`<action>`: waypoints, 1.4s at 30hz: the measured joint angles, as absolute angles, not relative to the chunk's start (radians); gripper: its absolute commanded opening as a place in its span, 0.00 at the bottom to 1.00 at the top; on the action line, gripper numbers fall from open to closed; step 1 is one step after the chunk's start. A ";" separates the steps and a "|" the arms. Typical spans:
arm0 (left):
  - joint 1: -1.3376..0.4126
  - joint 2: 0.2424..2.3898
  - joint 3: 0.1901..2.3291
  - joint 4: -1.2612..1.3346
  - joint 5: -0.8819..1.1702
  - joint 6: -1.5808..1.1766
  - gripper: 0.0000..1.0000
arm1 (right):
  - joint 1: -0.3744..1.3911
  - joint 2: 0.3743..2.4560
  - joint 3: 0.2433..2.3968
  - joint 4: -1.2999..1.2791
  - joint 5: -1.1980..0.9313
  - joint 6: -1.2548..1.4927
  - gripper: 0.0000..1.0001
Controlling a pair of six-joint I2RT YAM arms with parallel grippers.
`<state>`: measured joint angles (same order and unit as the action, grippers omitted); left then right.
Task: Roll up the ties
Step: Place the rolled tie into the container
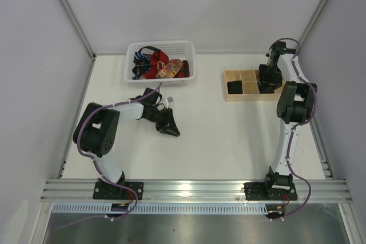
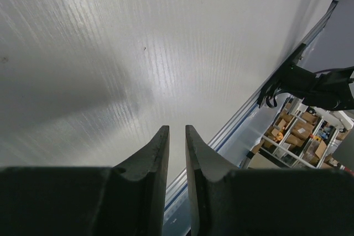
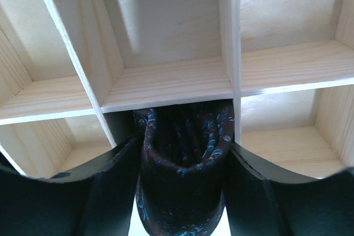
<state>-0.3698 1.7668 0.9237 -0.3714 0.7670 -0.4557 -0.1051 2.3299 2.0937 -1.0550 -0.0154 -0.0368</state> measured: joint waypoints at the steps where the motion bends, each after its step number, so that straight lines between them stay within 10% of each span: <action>1: -0.370 1.767 0.924 -0.373 0.767 -0.453 0.23 | -0.106 2.330 2.094 -1.057 -0.020 -0.037 0.63; 22: -0.369 1.752 0.924 -0.384 0.767 -0.443 0.24 | -0.111 2.317 2.177 -1.112 -0.057 0.005 0.85; 42: -0.369 1.717 0.921 -0.385 0.767 -0.445 0.24 | -0.113 2.263 2.108 -1.131 -0.022 0.048 0.68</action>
<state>-0.3687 1.7168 0.9215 -0.3851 0.7666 -0.4450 -0.1135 2.2635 2.1078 -1.1309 -0.0223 0.0479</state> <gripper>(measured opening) 0.243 0.682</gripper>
